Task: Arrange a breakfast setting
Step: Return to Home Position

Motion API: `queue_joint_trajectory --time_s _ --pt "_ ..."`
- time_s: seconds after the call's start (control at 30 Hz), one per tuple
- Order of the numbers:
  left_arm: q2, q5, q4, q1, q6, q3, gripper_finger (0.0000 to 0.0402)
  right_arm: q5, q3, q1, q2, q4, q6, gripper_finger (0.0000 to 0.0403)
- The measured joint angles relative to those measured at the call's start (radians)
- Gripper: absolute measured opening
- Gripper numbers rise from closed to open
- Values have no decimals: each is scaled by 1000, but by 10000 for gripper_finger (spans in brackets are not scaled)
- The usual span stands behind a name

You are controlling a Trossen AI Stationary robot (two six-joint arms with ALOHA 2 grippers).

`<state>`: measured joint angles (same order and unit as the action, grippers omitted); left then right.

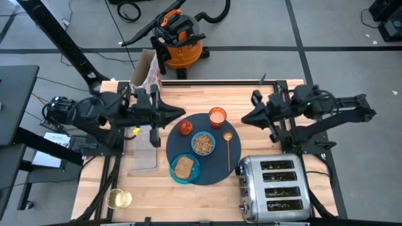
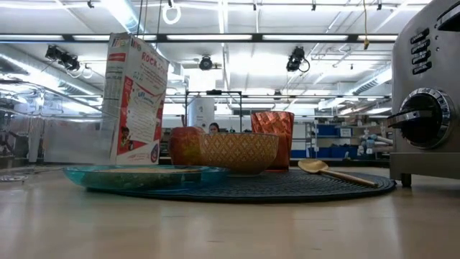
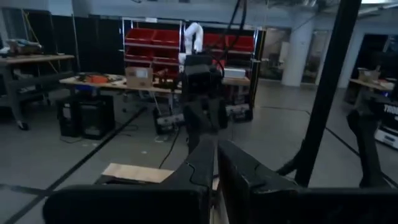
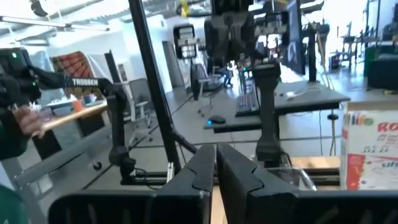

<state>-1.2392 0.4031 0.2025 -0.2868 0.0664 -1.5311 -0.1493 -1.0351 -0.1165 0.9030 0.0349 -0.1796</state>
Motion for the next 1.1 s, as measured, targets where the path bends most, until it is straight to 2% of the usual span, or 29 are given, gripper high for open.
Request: queue_joint_trajectory --time_s 0.1,0.17,0.3,0.47,0.67,0.73,0.9,1.1 --pt "-8 -4 7 4 7 1 30 2 0 12 -26 -10 3 30" --pt "-17 -5 4 4 117 0 30 32 0 18 -29 -33 55 30" --pt "-18 71 24 25 103 1 31 94 0 28 -21 -16 162 29" --pt "-8 85 214 35 117 2 31 74 0 50 -46 73 185 29" --pt "-2 112 198 -7 73 16 31 51 0 60 -131 169 215 29" --pt "3 114 93 -3 46 84 31 51 0 64 -165 189 212 29" --pt "86 89 -155 28 31 348 31 45 17 65 -242 262 201 29" --pt "293 91 -222 32 1 558 31 32 146 65 -380 235 157 29"
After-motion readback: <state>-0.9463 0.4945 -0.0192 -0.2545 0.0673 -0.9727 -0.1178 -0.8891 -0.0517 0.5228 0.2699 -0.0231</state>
